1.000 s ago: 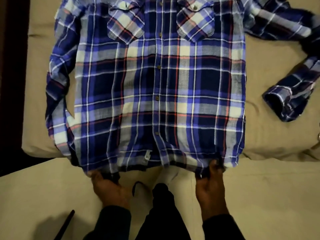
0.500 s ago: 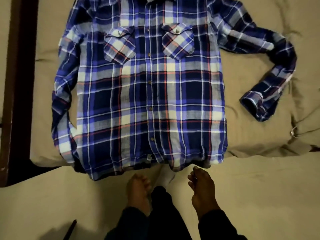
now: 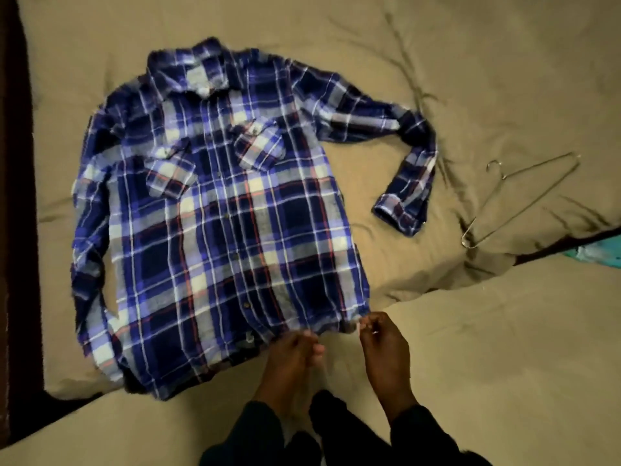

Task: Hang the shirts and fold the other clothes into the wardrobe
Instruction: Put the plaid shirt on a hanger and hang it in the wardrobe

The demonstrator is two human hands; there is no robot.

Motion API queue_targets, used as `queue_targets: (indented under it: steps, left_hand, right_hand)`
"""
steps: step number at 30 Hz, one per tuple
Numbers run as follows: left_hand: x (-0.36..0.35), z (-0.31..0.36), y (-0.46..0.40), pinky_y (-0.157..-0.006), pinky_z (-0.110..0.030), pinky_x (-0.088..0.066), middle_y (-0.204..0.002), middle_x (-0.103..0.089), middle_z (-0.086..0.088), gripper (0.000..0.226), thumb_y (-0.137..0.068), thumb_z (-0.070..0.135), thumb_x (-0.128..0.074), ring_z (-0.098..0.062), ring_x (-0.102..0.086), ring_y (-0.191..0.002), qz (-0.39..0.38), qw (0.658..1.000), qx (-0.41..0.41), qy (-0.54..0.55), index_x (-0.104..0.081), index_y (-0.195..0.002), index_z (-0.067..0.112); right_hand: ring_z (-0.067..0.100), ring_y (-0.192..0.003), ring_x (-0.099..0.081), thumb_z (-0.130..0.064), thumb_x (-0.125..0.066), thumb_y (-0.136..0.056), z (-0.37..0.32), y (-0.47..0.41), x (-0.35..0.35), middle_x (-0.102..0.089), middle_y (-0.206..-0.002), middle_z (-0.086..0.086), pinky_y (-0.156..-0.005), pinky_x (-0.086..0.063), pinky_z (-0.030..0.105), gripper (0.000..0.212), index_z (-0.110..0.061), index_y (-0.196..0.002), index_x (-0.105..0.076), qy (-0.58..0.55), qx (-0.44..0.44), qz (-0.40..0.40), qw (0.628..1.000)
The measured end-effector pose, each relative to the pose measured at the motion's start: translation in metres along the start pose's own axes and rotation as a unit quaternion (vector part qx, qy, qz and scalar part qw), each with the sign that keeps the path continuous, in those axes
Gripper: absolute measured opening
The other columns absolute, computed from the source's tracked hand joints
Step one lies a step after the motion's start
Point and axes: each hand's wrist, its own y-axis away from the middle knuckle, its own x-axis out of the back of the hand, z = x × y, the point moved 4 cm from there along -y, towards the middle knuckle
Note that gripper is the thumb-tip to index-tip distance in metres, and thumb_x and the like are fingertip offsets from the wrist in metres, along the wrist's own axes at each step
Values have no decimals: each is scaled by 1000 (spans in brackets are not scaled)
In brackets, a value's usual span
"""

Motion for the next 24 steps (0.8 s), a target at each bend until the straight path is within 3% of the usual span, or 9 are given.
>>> queue_targets:
  steps: [2,5,9,11,13,16,20,22,24]
  left_hand:
    - [-20,3,5,-58,-16,-49,-89,-70,-10,25,-104,21,-50,-13,-63,-71,-27,996,-45,-71,-67,-98,4]
    - [-55,15,-3,-75,-26,-50,-90,-74,-2,25,-102,33,-53,-13,-67,-82,-58,979,-88,-172,-71,-92,19]
    - [-115,52,-31,-72,-28,-49,-84,-71,2,18,-100,34,-58,-14,-65,-77,-85,967,-121,-210,-71,-91,26]
    - [-150,73,-53,-68,-24,-48,-83,-69,6,10,-99,29,-60,-12,-64,-76,-61,953,-182,-234,-70,-96,28]
    - [-187,96,-72,-76,-23,-51,-97,-70,8,12,-97,19,-63,-11,-66,-90,-27,915,-280,-288,-68,-106,26]
    - [-255,130,-98,-88,-34,-52,-111,-65,2,22,-95,12,-62,-15,-62,-103,-34,833,-420,-358,-65,-116,19]
    - [-334,177,-129,-101,-38,-46,-129,-59,-5,38,-92,15,-65,-22,-55,-120,-12,767,-501,-402,-59,-130,14]
    - [-370,194,-149,-114,-39,-36,-152,-44,-7,65,-87,19,-73,-26,-40,-139,-19,695,-525,-491,-46,-146,17]
    - [-397,203,-172,-123,-45,-20,-167,-15,-6,96,-82,32,-78,-28,-11,-153,-53,616,-502,-604,-21,-158,22]
  right_hand:
    - [8,-81,-60,-14,-59,-96,-10,-6,23,-64,-89,-8,-68,-42,23,16,-30,-92,-58,27,62,15,998]
    - [12,-84,-61,-13,-60,-96,-15,-34,60,-64,-93,-8,-74,-48,31,18,-31,-97,-59,25,82,67,994]
    - [16,-82,-61,-10,-63,-95,-13,-102,121,-65,-93,-5,-74,-51,37,21,-30,-99,-61,30,121,129,984]
    - [21,-82,-62,-8,-63,-94,-8,-147,154,-66,-93,0,-73,-52,42,16,-22,-101,-64,49,127,146,980]
    - [24,-84,-63,-9,-61,-95,-5,-192,183,-67,-95,4,-73,-53,43,11,-16,-103,-64,74,127,153,977]
    - [26,-89,-63,-9,-58,-95,-6,-257,226,-66,-100,8,-75,-48,34,15,-12,-108,-65,111,117,165,973]
    - [27,-100,-60,-4,-49,-92,-11,-331,248,-64,-110,11,-79,-42,29,35,-13,-121,-65,174,147,139,964]
    - [35,-104,-57,-5,-40,-87,-9,-361,254,-61,-118,16,-85,-46,37,46,-11,-126,-63,214,172,147,950]
    - [42,-109,-54,2,-46,-83,-3,-389,264,-57,-131,19,-87,-45,43,51,-9,-131,-61,290,185,146,928]
